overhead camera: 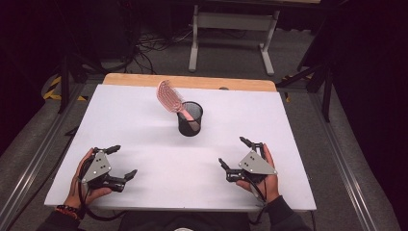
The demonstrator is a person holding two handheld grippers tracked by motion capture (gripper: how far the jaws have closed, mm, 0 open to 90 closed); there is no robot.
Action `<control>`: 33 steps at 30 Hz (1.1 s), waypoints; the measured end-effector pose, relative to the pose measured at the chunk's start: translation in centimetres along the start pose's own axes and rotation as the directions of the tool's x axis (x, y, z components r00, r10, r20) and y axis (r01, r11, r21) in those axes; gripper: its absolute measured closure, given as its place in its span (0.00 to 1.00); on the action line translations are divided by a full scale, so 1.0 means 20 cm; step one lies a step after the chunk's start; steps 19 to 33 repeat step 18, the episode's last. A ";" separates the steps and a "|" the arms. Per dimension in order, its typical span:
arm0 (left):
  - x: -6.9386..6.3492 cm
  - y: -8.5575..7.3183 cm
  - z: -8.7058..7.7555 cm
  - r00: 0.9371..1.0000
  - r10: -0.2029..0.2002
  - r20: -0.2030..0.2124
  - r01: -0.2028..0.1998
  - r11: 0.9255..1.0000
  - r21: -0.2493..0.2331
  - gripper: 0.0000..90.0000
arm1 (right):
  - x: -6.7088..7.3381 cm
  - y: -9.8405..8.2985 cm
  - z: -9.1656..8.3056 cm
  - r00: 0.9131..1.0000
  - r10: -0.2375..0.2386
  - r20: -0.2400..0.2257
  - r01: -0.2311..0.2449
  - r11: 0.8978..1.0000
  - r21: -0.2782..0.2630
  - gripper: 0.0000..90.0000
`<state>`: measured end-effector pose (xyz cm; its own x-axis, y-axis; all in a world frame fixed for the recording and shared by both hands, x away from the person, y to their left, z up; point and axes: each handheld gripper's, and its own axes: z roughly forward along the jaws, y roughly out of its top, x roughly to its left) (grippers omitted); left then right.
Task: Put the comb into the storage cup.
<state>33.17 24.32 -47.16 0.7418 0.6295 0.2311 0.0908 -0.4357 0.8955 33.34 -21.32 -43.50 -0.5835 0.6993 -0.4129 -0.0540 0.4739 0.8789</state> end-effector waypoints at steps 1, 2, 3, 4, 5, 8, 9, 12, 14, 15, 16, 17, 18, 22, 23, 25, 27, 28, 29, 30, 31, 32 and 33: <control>0.00 0.00 0.00 1.000 -0.006 0.001 0.006 1.000 0.000 0.04 | 0.00 0.00 0.00 1.000 -0.004 0.002 0.004 1.000 0.002 0.08; 0.00 0.00 0.00 1.000 -0.010 0.003 0.010 1.000 -0.002 0.04 | 0.00 0.00 0.00 1.000 0.002 -0.004 -0.002 1.000 0.000 0.08; 0.00 0.00 0.00 1.000 -0.006 0.001 0.006 1.000 0.002 0.04 | 0.00 0.00 0.00 1.000 0.002 -0.004 -0.002 1.000 0.000 0.08; 0.01 0.00 0.01 1.000 -0.007 0.001 0.007 1.000 0.000 0.04 | -0.01 -0.01 0.00 1.000 0.002 -0.004 -0.002 1.000 0.001 0.08; 0.01 0.00 0.01 1.000 -0.013 0.004 0.013 1.000 -0.002 0.04 | -0.01 -0.01 0.00 1.000 0.002 0.000 -0.002 1.000 0.003 0.08; 0.01 0.00 0.01 1.000 -0.011 0.003 0.011 1.000 0.003 0.04 | -0.01 -0.01 0.00 1.000 0.008 0.002 -0.008 1.000 0.004 0.08; 0.01 0.00 0.01 1.000 -0.011 0.002 0.011 1.000 0.006 0.04 | -0.01 -0.01 -0.01 1.000 0.011 -0.010 -0.011 1.000 -0.005 0.07; 0.00 0.00 0.01 1.000 -0.009 0.003 0.009 1.000 0.010 0.04 | -0.01 -0.01 -0.02 0.998 0.031 -0.048 -0.033 0.999 -0.037 0.07; 0.01 0.00 0.02 1.000 -0.012 0.004 0.012 1.000 0.014 0.04 | -0.02 -0.01 -0.02 0.998 0.031 -0.052 -0.033 0.999 -0.040 0.07; 0.01 0.00 0.02 1.000 -0.008 0.001 0.008 1.000 0.015 0.04 | -0.02 -0.02 -0.02 0.998 0.033 -0.051 -0.035 0.999 -0.038 0.07; 0.01 0.00 0.02 1.000 -0.008 0.001 0.008 1.000 0.015 0.04 | -0.02 -0.02 -0.02 0.998 0.035 -0.050 -0.037 0.999 -0.034 0.07; 0.01 0.01 0.02 1.000 -0.013 0.002 0.013 1.000 0.006 0.04 | -0.02 -0.02 -0.02 0.998 0.036 -0.048 -0.037 0.999 -0.030 0.07; 0.01 0.01 0.02 1.000 -0.013 0.002 0.013 1.000 0.006 0.04 | -0.02 -0.02 -0.02 0.998 0.036 -0.048 -0.037 0.999 -0.030 0.07; 0.01 0.01 0.02 1.000 -0.013 0.002 0.013 1.000 0.006 0.04 | -0.02 -0.02 -0.02 0.998 0.036 -0.048 -0.037 0.999 -0.030 0.07; 0.01 0.01 0.02 1.000 -0.013 0.002 0.013 1.000 0.006 0.04 | -0.02 -0.02 -0.02 0.998 0.036 -0.048 -0.037 0.999 -0.030 0.07; 0.01 0.01 0.02 1.000 -0.013 0.002 0.013 1.000 0.006 0.04 | -0.02 -0.02 -0.02 0.998 0.036 -0.048 -0.037 0.999 -0.030 0.07; 0.01 0.01 0.02 1.000 -0.013 0.002 0.013 1.000 0.006 0.04 | -0.02 -0.02 -0.02 0.998 0.036 -0.048 -0.037 0.999 -0.030 0.07; 0.01 0.01 0.02 1.000 -0.013 0.002 0.013 1.000 0.006 0.04 | -0.02 -0.02 -0.02 0.998 0.036 -0.048 -0.037 0.999 -0.030 0.07; 0.01 0.01 0.02 1.000 -0.013 0.002 0.013 1.000 0.006 0.04 | -0.02 -0.02 -0.02 0.998 0.036 -0.048 -0.037 0.999 -0.030 0.07; 0.01 0.01 0.02 1.000 -0.013 0.002 0.013 1.000 0.006 0.04 | -0.02 -0.02 -0.02 0.998 0.036 -0.048 -0.037 0.999 -0.030 0.07; 0.01 0.01 0.02 1.000 -0.013 0.002 0.013 1.000 0.006 0.04 | -0.02 -0.02 -0.02 0.998 0.036 -0.048 -0.037 0.999 -0.030 0.07; 0.01 0.01 0.02 1.000 -0.013 0.002 0.013 1.000 0.006 0.04 | -0.02 -0.02 -0.02 0.998 0.036 -0.048 -0.037 0.999 -0.030 0.07; 0.01 0.01 0.02 1.000 -0.013 0.002 0.013 1.000 0.006 0.04 | -0.02 -0.02 -0.02 0.998 0.036 -0.048 -0.037 0.999 -0.030 0.07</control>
